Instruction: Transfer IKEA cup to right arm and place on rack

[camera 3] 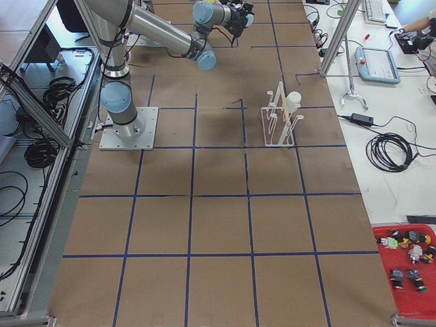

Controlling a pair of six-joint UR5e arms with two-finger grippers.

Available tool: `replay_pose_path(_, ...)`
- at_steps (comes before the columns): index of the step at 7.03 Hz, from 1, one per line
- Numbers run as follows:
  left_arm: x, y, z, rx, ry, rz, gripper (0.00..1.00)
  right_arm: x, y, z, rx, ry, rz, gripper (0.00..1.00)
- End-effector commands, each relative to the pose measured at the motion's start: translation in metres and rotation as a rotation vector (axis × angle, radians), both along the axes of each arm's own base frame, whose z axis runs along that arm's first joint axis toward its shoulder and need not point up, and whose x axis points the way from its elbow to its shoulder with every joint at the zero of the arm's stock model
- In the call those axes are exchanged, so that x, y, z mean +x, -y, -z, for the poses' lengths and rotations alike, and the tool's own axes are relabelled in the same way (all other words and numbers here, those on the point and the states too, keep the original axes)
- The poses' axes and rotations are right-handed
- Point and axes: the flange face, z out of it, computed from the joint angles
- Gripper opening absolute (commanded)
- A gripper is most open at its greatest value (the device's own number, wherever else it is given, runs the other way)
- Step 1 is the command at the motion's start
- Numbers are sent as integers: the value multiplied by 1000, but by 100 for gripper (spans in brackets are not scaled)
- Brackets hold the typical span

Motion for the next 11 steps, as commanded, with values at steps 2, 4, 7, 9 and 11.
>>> replay_pose_path(2, 56, 15, -9, 64, -2, -132, 100, -9, 11, -6, -24, -5, 21, 25)
replay_pose_path(4, 71, 42, -12, 173, 73, -253, 100, -46, 46, -8, -103, -93, 49, 22)
replay_pose_path(7, 91, 88, -27, 528, 331, -461, 100, -114, 74, -8, -277, -388, 22, 9)
replay_pose_path(9, 87, 86, -51, 856, 537, -461, 100, -172, 90, -9, -362, -663, 45, 8)
replay_pose_path(11, 86, 62, -76, 1055, 604, -407, 100, -246, 111, -14, -428, -910, 35, 8)
